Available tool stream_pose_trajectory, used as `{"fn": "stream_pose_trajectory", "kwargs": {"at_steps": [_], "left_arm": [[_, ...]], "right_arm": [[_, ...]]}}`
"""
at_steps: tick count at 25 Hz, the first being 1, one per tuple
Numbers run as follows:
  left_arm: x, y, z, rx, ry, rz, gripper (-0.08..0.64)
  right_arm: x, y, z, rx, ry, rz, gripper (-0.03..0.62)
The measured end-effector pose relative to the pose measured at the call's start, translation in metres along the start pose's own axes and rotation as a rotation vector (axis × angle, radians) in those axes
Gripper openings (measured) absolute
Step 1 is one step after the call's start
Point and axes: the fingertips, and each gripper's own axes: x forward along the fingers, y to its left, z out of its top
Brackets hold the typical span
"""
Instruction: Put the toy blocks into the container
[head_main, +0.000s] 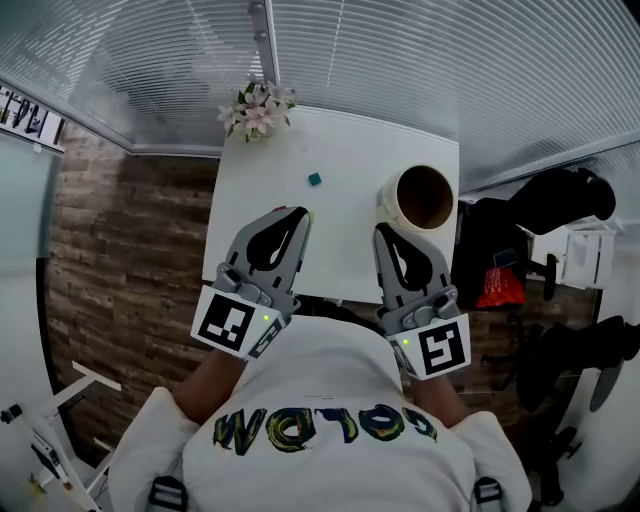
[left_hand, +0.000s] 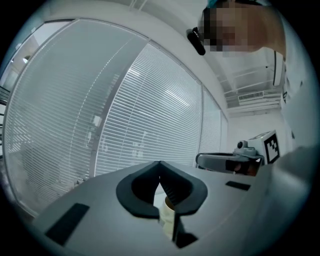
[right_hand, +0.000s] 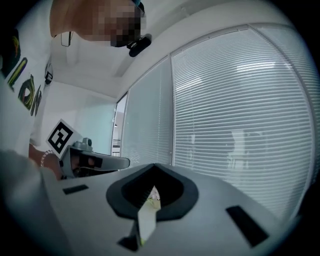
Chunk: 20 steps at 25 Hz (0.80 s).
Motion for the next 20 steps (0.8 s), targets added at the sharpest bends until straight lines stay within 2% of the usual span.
{"fn": "stream_pose_trajectory", "kwargs": {"at_steps": [4, 10, 20], "left_arm": [[0.001, 0.006, -0.008, -0.006, 0.01, 0.028, 0.012], [-0.01, 0.023, -0.029, -0.021, 0.041, 0.078, 0.012], [-0.012, 0.053, -0.068, -0.038, 0.092, 0.133, 0.012]], "right_arm": [[0.011, 0.005, -0.024, 0.011, 0.036, 0.076, 0.016], [0.036, 0.024, -0.079, 0.004, 0.114, 0.194, 0.084], [0.082, 0.043, -0.185, -0.025, 0.281, 0.302, 0.17]]}}
